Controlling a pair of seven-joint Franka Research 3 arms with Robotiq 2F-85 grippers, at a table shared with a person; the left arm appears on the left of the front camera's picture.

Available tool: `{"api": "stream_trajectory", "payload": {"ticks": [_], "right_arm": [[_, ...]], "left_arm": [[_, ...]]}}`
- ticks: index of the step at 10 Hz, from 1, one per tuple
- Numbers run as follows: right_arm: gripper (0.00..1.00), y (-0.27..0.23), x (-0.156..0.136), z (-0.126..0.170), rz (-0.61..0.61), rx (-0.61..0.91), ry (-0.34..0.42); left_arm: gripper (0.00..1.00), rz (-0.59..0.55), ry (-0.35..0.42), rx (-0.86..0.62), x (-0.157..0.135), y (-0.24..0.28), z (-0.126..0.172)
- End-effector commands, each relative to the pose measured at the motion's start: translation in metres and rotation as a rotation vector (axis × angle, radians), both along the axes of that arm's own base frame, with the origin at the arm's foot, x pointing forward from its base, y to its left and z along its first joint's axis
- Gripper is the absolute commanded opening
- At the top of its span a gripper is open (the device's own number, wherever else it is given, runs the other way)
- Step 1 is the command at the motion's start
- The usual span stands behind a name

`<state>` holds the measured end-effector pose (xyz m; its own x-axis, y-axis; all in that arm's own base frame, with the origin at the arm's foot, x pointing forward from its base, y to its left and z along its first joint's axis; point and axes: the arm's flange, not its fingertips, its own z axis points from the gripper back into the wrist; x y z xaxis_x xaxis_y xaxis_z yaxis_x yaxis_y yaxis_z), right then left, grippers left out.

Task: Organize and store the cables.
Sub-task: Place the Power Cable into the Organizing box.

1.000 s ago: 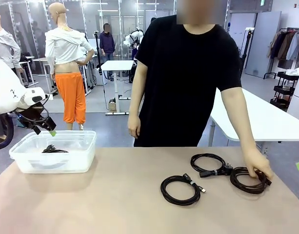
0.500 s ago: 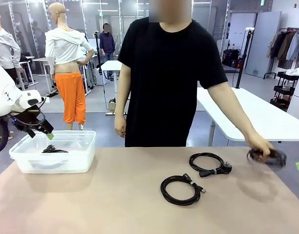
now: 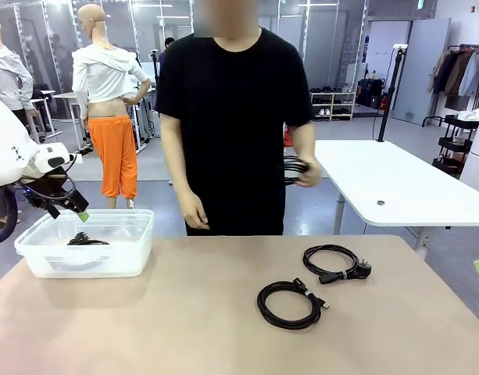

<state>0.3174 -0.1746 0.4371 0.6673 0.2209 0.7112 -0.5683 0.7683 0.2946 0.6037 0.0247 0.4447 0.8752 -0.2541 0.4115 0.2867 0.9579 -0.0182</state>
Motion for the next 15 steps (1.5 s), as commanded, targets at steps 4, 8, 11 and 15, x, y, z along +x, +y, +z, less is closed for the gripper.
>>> {"api": "stream_trajectory", "payload": {"ticks": [4, 8, 11, 15], "right_arm": [[1.00, 0.000, 0.001, -0.002, 0.000, -0.012, -0.004], [1.00, 0.000, 0.001, -0.002, 0.000, -0.012, -0.004], [1.00, 0.000, 0.001, -0.002, 0.000, -0.012, -0.004], [1.00, 0.000, 0.001, -0.002, 0.000, -0.012, -0.004]], "left_arm": [[1.00, 0.001, 0.003, 0.000, 0.005, 0.002, 0.001], [1.00, -0.281, 0.032, 0.015, -0.036, 0.002, 0.050], [1.00, -0.522, -0.013, -0.059, -0.124, 0.021, 0.084], [1.00, -0.638, -0.193, -0.153, -0.224, 0.066, 0.063]]}}
